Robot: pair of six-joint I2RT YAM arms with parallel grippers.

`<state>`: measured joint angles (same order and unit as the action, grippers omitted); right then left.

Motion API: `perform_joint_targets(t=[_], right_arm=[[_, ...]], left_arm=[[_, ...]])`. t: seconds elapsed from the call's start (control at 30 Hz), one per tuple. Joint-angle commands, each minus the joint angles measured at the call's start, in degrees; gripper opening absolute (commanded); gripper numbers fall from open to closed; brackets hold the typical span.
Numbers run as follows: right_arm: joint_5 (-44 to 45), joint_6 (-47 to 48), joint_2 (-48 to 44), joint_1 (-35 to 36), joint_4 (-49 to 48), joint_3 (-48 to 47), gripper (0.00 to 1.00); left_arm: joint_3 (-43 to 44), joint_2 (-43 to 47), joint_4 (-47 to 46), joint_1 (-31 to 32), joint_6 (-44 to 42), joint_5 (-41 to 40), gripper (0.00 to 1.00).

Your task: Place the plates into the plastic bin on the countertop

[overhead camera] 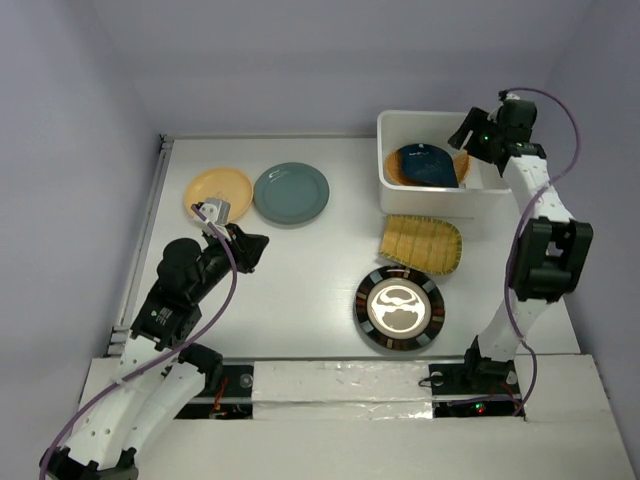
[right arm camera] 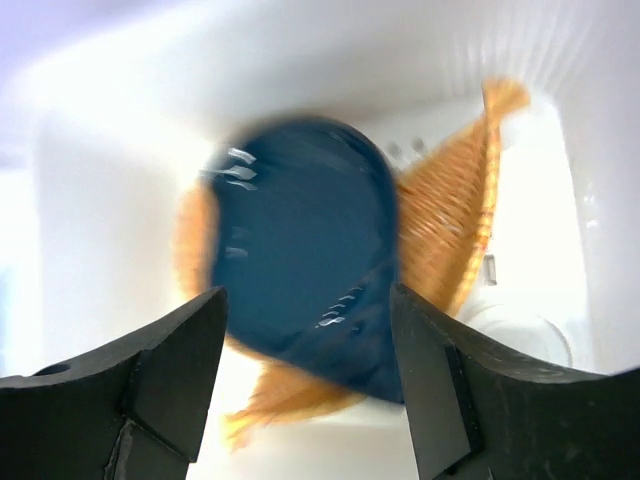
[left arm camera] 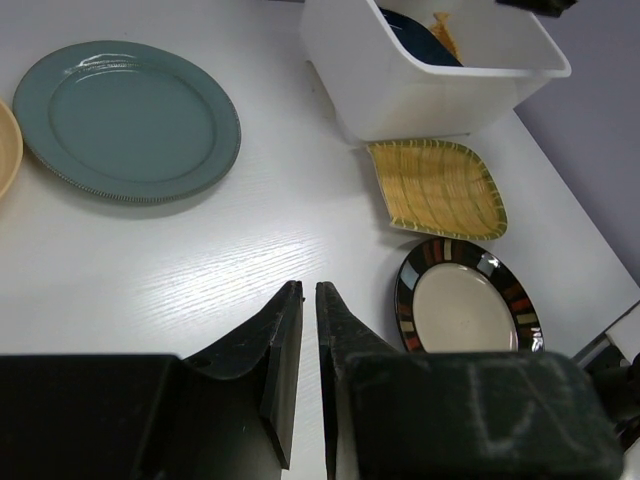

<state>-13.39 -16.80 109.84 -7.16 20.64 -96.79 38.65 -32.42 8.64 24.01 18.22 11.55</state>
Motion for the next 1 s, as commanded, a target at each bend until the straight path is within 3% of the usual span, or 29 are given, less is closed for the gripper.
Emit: perform_joint_targets(t=[0.0,0.07,0.1,0.13,0.2,0.23,0.4,0.47,0.6,0.63,0.7,0.73,0.8,0.83,0.97], right_arm=[[-0.32,-5.69,-11.47,-0.31,-12.78,4.40,0.71],[-3.65,-11.66,-19.46,1.17,-19.47,14.40,0.62],[-4.53,-13.07,-21.84,2.14,-25.77,17.57,0.52],[-5.24,-14.13,-26.04,3.54,-27.74,20.65,0.23],[-4.20,-14.41,-29.23,9.16,-28.47,27.69,0.02],[1.64,-14.49,-30.99,11.18,-28.12,30.15,0.00],[16.95,-25.99,-45.13,13.84,-33.91,57.17,0.00],[23.12,-30.20,-48.57,13.84,-33.31,62.67,0.00],[36.56,-34.78,-55.08,13.32,-18.16,65.68,0.01],[42.68,-35.49,-56.30,12.27,-15.66,65.16,0.24],[41.70,-34.02,-56.75,8.93,-13.70,64.89,0.44],[37.08,-32.26,-55.97,7.18,-13.87,64.98,0.58],[33.10,-29.01,-53.61,3.39,-13.09,64.37,0.70],[29.42,-27.60,-51.76,2.68,-12.13,63.75,0.73],[23.06,-23.82,-41.14,1.36,-9.40,60.50,0.68]], left_arm=[[2.48,0.43,-1.79,0.25,-0.64,-0.04,0.09],[2.48,0.61,-1.79,0.25,-0.55,-0.13,0.09],[2.48,0.61,-1.88,0.25,-0.55,-0.04,0.09],[2.39,0.52,-1.88,0.25,-0.64,-0.04,0.09],[2.30,0.43,-1.96,0.25,-0.55,-0.04,0.09],[2.30,0.43,-1.96,0.25,-0.46,-0.04,0.09],[2.22,0.78,-1.96,0.25,-0.55,0.49,0.09],[2.22,1.22,-2.14,0.25,-0.46,0.75,0.09],[2.22,2.54,-1.97,1.30,-0.55,0.58,0.09],[2.22,3.24,-1.88,2.00,-0.46,0.49,0.09],[2.30,4.03,-1.70,2.53,-0.46,0.05,0.09],[2.30,5.08,-1.61,3.14,-0.46,-0.21,0.09],[2.39,5.88,-1.53,3.76,-0.46,-0.83,0.09],[2.39,6.93,-1.44,4.29,-0.46,-1.09,0.09],[2.39,9.74,-1.44,5.43,-0.38,-2.06,0.09]])
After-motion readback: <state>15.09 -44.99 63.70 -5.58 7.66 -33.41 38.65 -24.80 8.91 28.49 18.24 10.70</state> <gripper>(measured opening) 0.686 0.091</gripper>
